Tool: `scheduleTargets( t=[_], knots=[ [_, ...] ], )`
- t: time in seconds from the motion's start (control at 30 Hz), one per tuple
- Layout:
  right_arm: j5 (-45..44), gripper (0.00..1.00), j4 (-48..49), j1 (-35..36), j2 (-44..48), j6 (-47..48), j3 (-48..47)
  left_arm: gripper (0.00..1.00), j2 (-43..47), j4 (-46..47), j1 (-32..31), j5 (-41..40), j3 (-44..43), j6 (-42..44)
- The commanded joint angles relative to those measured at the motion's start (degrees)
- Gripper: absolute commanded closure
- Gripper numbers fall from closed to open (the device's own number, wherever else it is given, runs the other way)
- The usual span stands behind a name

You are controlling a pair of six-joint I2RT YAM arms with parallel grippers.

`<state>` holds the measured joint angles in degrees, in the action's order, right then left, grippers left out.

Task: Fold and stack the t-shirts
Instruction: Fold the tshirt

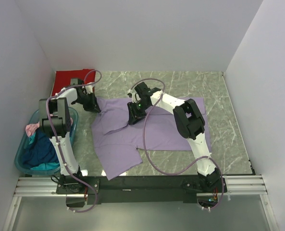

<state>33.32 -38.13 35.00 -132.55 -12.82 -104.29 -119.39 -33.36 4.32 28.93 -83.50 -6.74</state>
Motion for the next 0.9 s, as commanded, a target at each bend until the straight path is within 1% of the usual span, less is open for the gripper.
scheduleTargets(
  t=[0.0,0.1,0.17,0.2,0.23,0.3,0.33,0.37,0.53,0.67,0.87],
  knots=[
    [-3.61,0.55,2.18,0.5,1.24,-1.42,0.57,0.92,-1.81,1.28,-0.01,-2.03,-0.78,0.68],
    [-4.14,0.55,2.45,0.59,1.6,-1.77,0.06,0.92,-1.98,1.46,0.08,-1.86,-0.69,0.5],
    [-3.0,0.59,2.53,0.77,1.24,-1.86,-0.3,0.92,-2.07,1.46,-0.01,-1.86,-0.61,0.5],
    [-2.56,0.62,2.62,0.77,1.16,-1.95,-0.56,0.92,-2.07,1.46,-0.01,-1.94,-0.61,0.59],
    [-1.95,0.72,2.45,0.77,0.98,-1.95,-0.82,0.92,-2.07,1.46,-0.01,-2.03,-0.61,0.59],
    [-0.8,0.82,1.92,0.77,1.07,-1.86,-0.65,0.92,-2.25,1.37,-0.01,-2.38,-0.78,0.59],
    [-0.54,0.95,1.74,0.85,1.76,-1.86,-0.3,0.92,-2.25,1.29,0.08,-2.47,-0.78,0.5],
    [-0.54,1.0,1.66,0.68,2.29,-1.42,0.22,0.92,-2.42,1.28,0.16,-2.56,-0.87,0.59],
    [-0.1,1.0,0.34,0.24,6.34,0.6,3.74,0.93,-2.77,1.29,0.6,-3.7,-1.66,0.42],
    [-0.45,1.0,-2.29,-0.11,6.69,1.57,3.65,0.94,-2.86,1.28,0.69,-4.4,-1.84,0.33],
    [-0.71,1.0,-3.53,-1.78,7.4,2.1,4.27,0.92,-3.21,1.02,0.78,-5.46,-1.92,0.59]
  ],
)
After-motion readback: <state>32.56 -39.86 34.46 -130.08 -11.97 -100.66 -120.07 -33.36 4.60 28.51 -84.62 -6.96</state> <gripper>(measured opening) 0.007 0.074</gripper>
